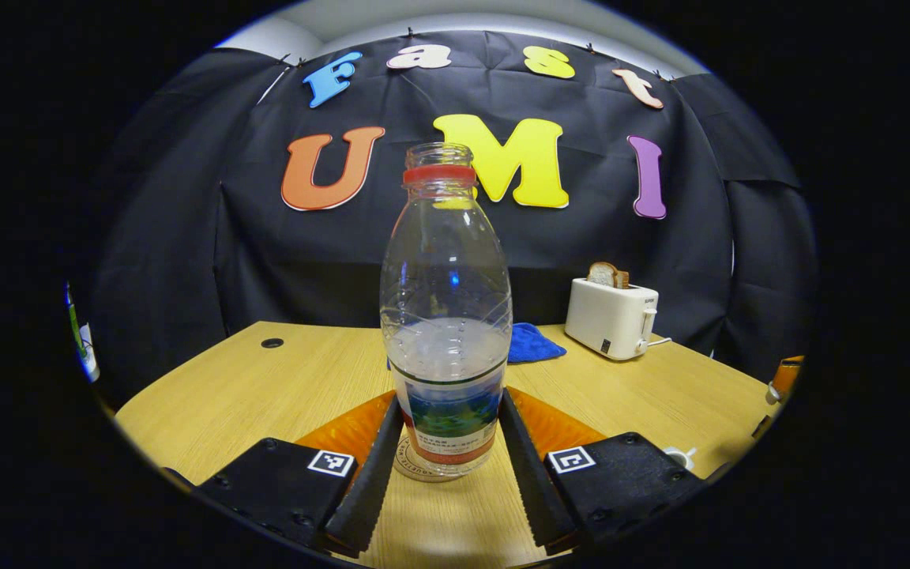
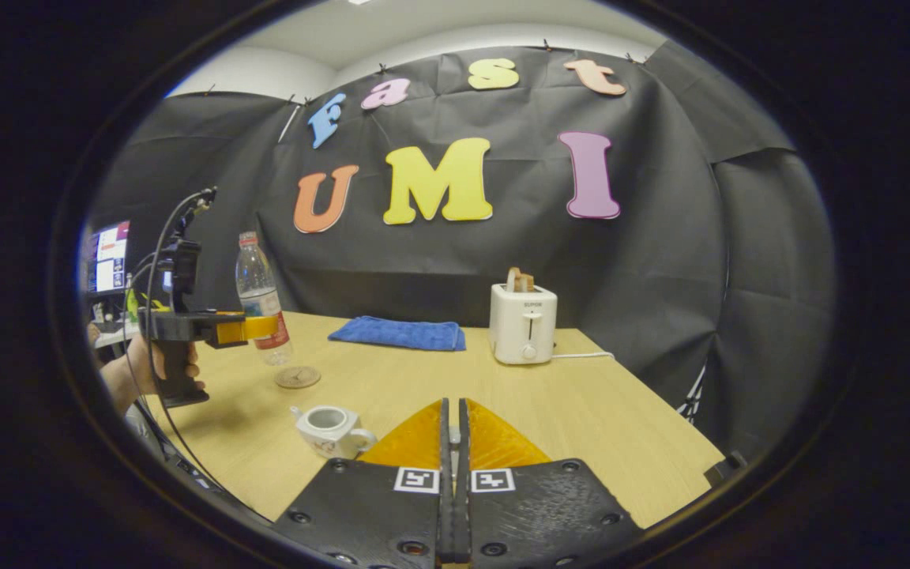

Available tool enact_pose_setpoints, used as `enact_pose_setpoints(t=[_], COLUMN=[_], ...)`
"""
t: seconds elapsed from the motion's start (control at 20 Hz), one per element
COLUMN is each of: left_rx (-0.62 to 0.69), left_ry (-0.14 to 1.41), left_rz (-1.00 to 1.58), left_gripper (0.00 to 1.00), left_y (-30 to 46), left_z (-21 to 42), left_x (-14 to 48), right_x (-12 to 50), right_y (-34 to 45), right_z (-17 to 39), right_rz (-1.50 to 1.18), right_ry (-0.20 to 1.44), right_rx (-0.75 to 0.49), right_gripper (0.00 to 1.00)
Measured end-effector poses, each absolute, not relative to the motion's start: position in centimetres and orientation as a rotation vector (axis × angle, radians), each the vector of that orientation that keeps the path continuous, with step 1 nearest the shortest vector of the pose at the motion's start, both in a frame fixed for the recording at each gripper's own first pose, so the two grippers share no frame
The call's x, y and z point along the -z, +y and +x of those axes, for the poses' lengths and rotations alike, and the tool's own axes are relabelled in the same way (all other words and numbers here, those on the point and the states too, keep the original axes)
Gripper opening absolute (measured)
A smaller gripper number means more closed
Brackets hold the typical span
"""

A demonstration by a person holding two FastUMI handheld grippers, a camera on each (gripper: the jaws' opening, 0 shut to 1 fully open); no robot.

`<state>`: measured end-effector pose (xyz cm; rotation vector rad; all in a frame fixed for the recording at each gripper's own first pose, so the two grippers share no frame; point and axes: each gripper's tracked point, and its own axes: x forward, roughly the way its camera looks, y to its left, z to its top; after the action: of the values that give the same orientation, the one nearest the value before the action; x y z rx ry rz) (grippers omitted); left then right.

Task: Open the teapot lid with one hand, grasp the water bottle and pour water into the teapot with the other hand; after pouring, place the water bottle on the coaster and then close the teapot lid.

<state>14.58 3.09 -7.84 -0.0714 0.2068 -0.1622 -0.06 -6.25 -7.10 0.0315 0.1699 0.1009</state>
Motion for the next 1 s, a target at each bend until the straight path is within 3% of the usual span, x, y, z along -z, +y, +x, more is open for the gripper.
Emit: enact_pose_setpoints(t=[0.8,0.9,0.95,1.0], left_rx=[0.123,0.132,0.133,0.134], left_ry=[0.337,0.358,0.364,0.367], left_rz=[-0.036,-0.031,-0.033,-0.034], left_gripper=[0.78,0.82,0.9,0.93], left_y=[3.9,3.8,3.7,3.6], left_z=[18.0,17.9,17.8,17.8], left_x=[13.3,13.9,14.0,14.1], right_x=[8.3,8.4,8.4,8.4], right_y=[-7.0,-6.8,-6.8,-6.8], right_z=[0.4,0.4,0.4,0.4], right_rz=[0.019,0.018,0.017,0.017], right_ry=[0.2,0.2,0.199,0.199], right_rx=[-0.073,-0.077,-0.078,-0.079], right_gripper=[0.0,0.0,0.0,0.0])
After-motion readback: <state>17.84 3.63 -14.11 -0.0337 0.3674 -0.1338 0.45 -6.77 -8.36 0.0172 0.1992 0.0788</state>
